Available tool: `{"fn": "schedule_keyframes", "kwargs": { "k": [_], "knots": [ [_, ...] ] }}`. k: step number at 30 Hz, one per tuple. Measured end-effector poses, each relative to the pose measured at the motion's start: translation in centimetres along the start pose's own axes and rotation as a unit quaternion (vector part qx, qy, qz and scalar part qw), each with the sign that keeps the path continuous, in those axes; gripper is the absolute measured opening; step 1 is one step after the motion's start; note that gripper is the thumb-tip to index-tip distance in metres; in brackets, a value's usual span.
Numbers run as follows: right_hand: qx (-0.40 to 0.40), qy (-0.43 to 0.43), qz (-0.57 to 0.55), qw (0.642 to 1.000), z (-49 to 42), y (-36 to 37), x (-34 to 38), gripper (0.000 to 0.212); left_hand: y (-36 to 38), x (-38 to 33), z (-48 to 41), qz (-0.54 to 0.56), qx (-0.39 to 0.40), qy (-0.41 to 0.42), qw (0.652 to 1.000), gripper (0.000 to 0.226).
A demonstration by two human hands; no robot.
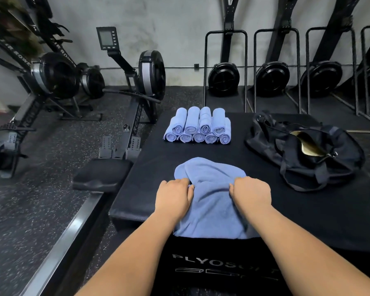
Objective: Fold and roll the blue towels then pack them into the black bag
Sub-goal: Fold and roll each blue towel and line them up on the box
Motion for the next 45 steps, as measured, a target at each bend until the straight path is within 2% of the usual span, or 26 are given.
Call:
{"fn": "schedule_keyframes", "kwargs": {
  "k": [1,2,4,5,7,10,13,16,19,21,24,28,32,34,36,38,40,42,43,45],
  "knots": [
    [-0.023,-0.012,-0.024,0.999,-0.3,0.5,-0.1,0.021,0.2,0.1,-0.3,0.008,-0.011,0.005,1.000,0.031],
    [-0.032,-0.040,-0.063,0.997,-0.7,1.4,-0.1,0.030,0.4,0.2,-0.6,0.022,-0.021,0.014,0.999,0.027],
    [0.037,-0.105,-0.175,0.978,-1.2,2.5,-0.2,0.057,1.1,0.3,-1.1,0.062,-0.010,0.035,0.997,0.028],
    [0.079,-0.105,-0.206,0.970,-1.3,2.8,-0.3,0.065,1.5,0.4,-1.4,0.075,0.022,0.041,0.996,0.033],
    [0.101,-0.060,-0.199,0.973,-1.4,3.2,-1.1,0.070,2.1,0.5,-1.7,0.069,0.081,0.038,0.994,0.043],
    [0.108,0.036,-0.152,0.982,-1.8,3.2,-1.6,0.074,2.1,0.6,-2.7,0.031,0.108,0.017,0.994,0.062],
    [0.099,0.041,-0.105,0.989,-2.4,2.8,-1.3,0.069,2.0,0.3,-3.9,0.004,0.144,0.001,0.990,0.067],
    [0.056,-0.032,-0.088,0.994,-2.9,2.5,-1.5,0.055,2.4,-0.2,-5.0,0.005,0.171,-0.009,0.985,0.068],
    [0.024,-0.086,-0.131,0.987,-3.4,2.2,-2.6,0.040,2.8,-0.3,-5.9,0.024,0.176,-0.024,0.984,0.071],
    [0.003,-0.071,-0.175,0.982,-3.8,2.3,-3.4,0.033,3.0,-0.2,-6.4,0.032,0.172,-0.034,0.984,0.073],
    [-0.024,-0.032,-0.216,0.976,-4.8,2.9,-4.2,0.033,3.5,-0.4,-7.2,0.046,0.180,-0.038,0.982,0.079],
    [0.007,-0.004,-0.250,0.968,-6.9,3.3,-4.0,0.039,3.8,-0.2,-7.7,0.047,0.200,-0.025,0.978,0.089],
    [0.033,0.051,-0.206,0.977,-8.9,3.5,-3.8,0.048,3.7,0.6,-8.4,0.055,0.213,-0.003,0.975,0.094],
    [0.042,0.080,-0.205,0.975,-9.7,3.8,-3.7,0.043,3.9,0.9,-9.0,0.061,0.215,0.006,0.975,0.096],
    [0.051,0.083,-0.197,0.976,-10.3,4.2,-3.5,0.029,4.5,1.2,-9.2,0.078,0.212,0.008,0.974,0.097],
    [0.023,0.068,-0.204,0.976,-10.7,4.0,-3.2,0.013,5.2,1.4,-8.8,0.089,0.197,0.009,0.976,0.097],
    [-0.074,0.068,-0.239,0.966,-11.1,2.9,-3.3,0.003,5.7,1.4,-8.0,0.096,0.153,0.010,0.984,0.096],
    [-0.195,0.107,-0.237,0.946,-11.2,1.8,-3.8,0.007,5.8,1.5,-7.6,0.108,0.099,0.011,0.989,0.091],
    [-0.222,0.129,-0.220,0.941,-11.1,1.9,-4.0,0.011,5.7,1.4,-7.5,0.122,0.080,0.008,0.989,0.087],
    [-0.191,0.132,-0.177,0.956,-11.1,3.2,-4.2,0.018,5.7,1.4,-7.4,0.145,0.069,0.002,0.987,0.081]
  ]
}}
Point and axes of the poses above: each hand's wrist, its own z-axis away from the middle knuckle, its own y-axis out of the palm, x = y × z, the point moved 3 cm from there along -z, towards the middle knuckle, and after that the axes turned 1 degree about y, right-handed, at the moved point
